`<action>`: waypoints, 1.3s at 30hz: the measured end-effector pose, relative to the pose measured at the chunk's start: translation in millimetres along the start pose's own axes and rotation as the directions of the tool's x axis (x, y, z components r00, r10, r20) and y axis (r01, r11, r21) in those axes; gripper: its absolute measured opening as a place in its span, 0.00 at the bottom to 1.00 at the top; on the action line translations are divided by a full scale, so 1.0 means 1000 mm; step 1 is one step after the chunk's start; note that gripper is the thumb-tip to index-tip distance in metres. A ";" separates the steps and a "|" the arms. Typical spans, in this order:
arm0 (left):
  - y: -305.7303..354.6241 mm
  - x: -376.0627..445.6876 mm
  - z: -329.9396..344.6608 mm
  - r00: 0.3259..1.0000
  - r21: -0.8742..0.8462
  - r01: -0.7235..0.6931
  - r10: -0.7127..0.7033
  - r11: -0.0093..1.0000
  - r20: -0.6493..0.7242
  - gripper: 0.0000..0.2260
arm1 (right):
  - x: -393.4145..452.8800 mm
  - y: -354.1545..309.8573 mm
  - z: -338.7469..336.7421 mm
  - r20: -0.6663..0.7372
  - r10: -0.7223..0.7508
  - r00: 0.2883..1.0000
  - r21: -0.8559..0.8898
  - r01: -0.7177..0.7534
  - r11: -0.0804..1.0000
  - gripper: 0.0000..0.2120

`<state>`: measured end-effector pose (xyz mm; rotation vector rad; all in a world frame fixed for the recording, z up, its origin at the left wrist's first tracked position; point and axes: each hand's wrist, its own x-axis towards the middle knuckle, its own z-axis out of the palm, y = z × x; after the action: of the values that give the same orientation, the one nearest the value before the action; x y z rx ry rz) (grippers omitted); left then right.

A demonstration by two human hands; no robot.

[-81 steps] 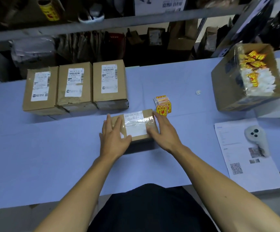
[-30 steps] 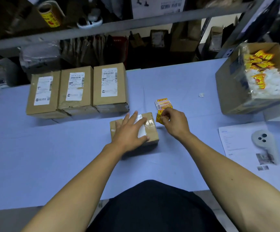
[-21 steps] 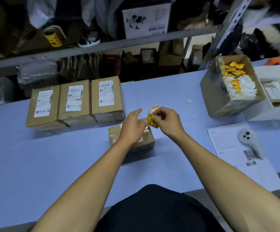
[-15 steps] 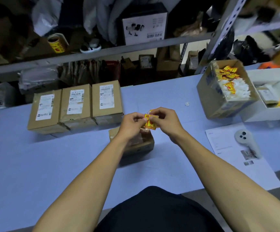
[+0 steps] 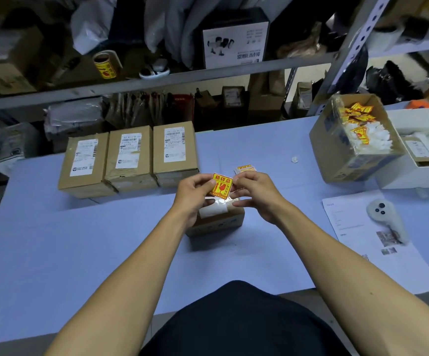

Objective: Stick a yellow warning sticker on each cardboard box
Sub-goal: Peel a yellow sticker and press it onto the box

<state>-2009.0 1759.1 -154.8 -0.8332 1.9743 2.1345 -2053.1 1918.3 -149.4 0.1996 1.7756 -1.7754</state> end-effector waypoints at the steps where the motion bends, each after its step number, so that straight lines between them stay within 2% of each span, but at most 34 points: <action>1: 0.000 -0.001 -0.002 1.000 0.003 -0.004 0.004 1.000 0.002 0.05 | 0.000 0.000 0.001 0.008 0.006 1.000 0.001 -0.006 1.000 0.06; 7: 0.001 -0.004 -0.008 1.000 0.029 -0.031 0.031 0.999 -0.005 0.06 | -0.003 -0.001 0.003 0.082 0.044 0.996 -0.028 -0.042 0.999 0.10; 11: 0.000 -0.003 -0.007 0.998 0.049 -0.061 0.062 0.997 -0.027 0.07 | -0.006 -0.002 0.006 0.122 0.030 0.992 -0.025 -0.027 0.999 0.07; 13: -0.002 -0.003 -0.005 0.974 0.221 -0.171 0.199 0.960 -0.108 0.09 | -0.007 0.000 0.008 0.106 0.004 0.994 -0.027 -0.002 1.000 0.05; 14: -0.003 -0.005 -0.004 0.939 0.354 -0.245 0.312 0.903 -0.143 0.09 | -0.006 0.001 0.009 0.088 -0.008 0.996 -0.023 0.010 1.000 0.05; 16: -0.005 -0.009 -0.001 0.877 0.471 -0.380 0.472 0.796 -0.090 0.05 | -0.006 0.002 0.012 0.058 -0.031 0.998 -0.010 0.031 0.999 0.06; 17: -0.005 -0.012 0.001 0.876 0.453 -0.419 0.481 0.787 -0.026 0.02 | -0.005 0.002 0.013 0.052 -0.038 0.998 -0.004 0.039 0.999 0.06; 19: -0.006 -0.015 0.002 0.903 0.376 -0.413 0.427 0.830 0.049 0.03 | -0.005 0.003 0.014 0.052 -0.039 0.998 0.022 0.038 0.999 0.06; 23: -0.007 -0.016 0.000 0.914 0.292 -0.402 0.401 0.868 0.064 0.04 | -0.005 0.002 0.013 0.084 -0.026 0.996 0.094 0.018 0.995 0.03; 28: -0.008 -0.014 -0.001 0.929 0.219 -0.365 0.368 0.905 0.027 0.03 | -0.004 0.000 0.015 0.110 -0.037 0.993 0.085 0.028 0.996 0.04; 31: -0.008 -0.010 -0.004 0.934 0.222 -0.355 0.353 0.908 0.049 0.04 | -0.002 0.001 0.013 0.146 -0.047 0.988 0.088 0.034 0.996 0.04; 39: -0.009 -0.006 -0.010 0.925 0.305 -0.373 0.375 0.876 0.056 0.05 | 0.001 0.002 0.014 0.118 -0.157 0.981 -0.087 0.168 0.982 0.06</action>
<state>-1997.0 1752.4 -159.7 -0.4282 2.5595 1.9014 -2048.6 1905.0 -150.8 -0.0842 1.8366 -1.7706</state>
